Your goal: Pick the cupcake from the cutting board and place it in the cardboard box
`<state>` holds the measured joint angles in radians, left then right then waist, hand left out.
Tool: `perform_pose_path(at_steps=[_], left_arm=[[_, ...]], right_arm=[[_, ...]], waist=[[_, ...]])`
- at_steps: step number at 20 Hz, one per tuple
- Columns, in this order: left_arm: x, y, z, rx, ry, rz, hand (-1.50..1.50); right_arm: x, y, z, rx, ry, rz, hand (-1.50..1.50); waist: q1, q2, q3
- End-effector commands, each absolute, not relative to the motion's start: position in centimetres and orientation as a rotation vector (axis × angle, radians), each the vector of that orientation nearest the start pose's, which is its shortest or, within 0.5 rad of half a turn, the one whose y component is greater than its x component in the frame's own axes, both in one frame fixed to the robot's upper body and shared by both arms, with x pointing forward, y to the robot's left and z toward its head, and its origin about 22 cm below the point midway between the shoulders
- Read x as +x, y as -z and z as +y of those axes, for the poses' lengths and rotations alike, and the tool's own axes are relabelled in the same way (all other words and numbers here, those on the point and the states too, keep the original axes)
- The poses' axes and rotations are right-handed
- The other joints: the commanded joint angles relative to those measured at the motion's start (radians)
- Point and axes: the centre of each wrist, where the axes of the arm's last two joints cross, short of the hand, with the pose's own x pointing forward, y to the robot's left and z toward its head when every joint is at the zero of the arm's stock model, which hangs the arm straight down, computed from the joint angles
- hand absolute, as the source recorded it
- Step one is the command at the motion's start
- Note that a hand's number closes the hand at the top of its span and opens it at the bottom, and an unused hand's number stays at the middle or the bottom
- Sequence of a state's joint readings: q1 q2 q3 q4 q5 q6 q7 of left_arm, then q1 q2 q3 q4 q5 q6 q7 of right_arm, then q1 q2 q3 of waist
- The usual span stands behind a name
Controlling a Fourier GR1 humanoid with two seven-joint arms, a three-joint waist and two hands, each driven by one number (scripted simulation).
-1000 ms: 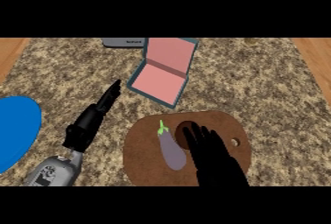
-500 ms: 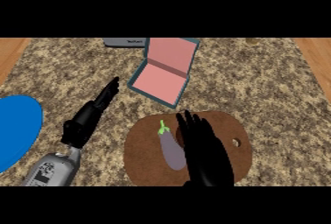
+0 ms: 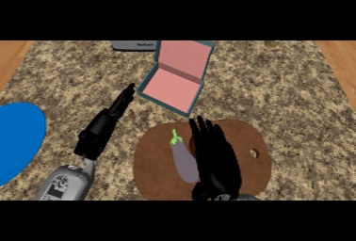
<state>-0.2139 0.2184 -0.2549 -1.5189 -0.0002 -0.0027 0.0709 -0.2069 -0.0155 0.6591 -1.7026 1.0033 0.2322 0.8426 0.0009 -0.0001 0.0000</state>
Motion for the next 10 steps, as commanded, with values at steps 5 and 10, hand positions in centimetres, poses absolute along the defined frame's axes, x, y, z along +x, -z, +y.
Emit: perform_pose_path(at_steps=[5, 10], left_arm=[[27.2, -4.8, 18.9, -0.042, 0.435, -1.609, 0.00], [28.4, -3.7, 20.9, -0.033, 0.446, -1.595, 0.00]], right_arm=[[22.9, -5.1, -8.2, -0.790, -1.157, -1.135, -1.50], [21.9, -3.7, -6.2, -0.747, -1.189, -1.105, -1.50]], waist=[[0.001, -0.001, 0.000], [0.000, 0.000, 0.000]])
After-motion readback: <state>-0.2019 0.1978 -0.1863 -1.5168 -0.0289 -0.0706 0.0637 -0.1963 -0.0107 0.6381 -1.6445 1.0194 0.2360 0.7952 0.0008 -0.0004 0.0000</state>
